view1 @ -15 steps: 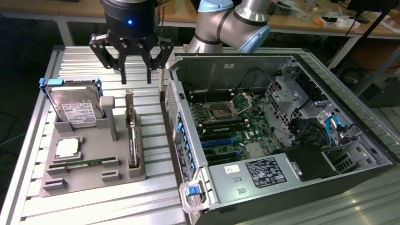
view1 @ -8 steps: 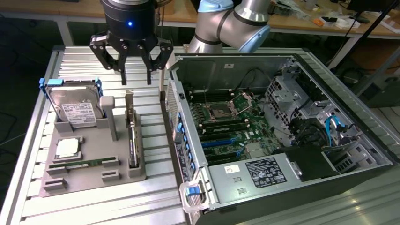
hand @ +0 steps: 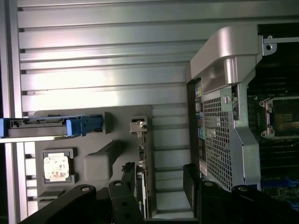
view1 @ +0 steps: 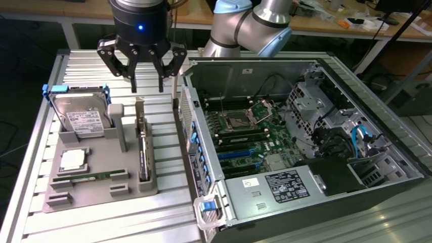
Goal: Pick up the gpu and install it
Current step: 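Pick up the gpu and move the gpu toward the slot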
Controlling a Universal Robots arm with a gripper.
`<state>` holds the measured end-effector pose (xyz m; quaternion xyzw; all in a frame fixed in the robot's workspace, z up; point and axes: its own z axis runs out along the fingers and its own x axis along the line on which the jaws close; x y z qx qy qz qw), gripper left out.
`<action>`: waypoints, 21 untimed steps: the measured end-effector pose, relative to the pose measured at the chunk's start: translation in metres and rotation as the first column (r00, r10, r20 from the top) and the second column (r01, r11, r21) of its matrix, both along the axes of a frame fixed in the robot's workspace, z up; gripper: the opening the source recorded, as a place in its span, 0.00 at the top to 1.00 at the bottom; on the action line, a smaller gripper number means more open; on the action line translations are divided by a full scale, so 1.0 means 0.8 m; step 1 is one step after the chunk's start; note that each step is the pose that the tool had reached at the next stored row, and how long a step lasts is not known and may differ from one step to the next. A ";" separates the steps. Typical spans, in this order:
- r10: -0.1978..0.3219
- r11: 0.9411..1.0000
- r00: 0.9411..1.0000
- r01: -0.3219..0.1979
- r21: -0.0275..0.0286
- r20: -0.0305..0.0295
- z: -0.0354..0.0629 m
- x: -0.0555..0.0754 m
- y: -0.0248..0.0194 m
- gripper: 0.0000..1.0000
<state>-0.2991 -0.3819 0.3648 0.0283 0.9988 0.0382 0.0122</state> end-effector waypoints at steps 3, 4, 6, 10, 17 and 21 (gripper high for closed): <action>0.000 1.000 1.000 0.000 0.000 0.000 -0.001 0.000 0.0000 0.46; 0.000 1.000 1.000 0.000 0.000 0.000 -0.001 0.000 0.0000 0.46; 0.000 1.000 1.000 0.000 0.000 0.000 -0.002 0.000 0.0000 0.46; 0.000 1.000 1.000 0.000 0.000 0.000 -0.004 0.000 0.0000 0.46; 0.000 1.000 1.000 0.000 0.000 0.000 -0.007 0.000 0.0000 0.46; 0.000 1.000 1.000 0.000 0.000 0.000 -0.009 0.000 0.0000 0.46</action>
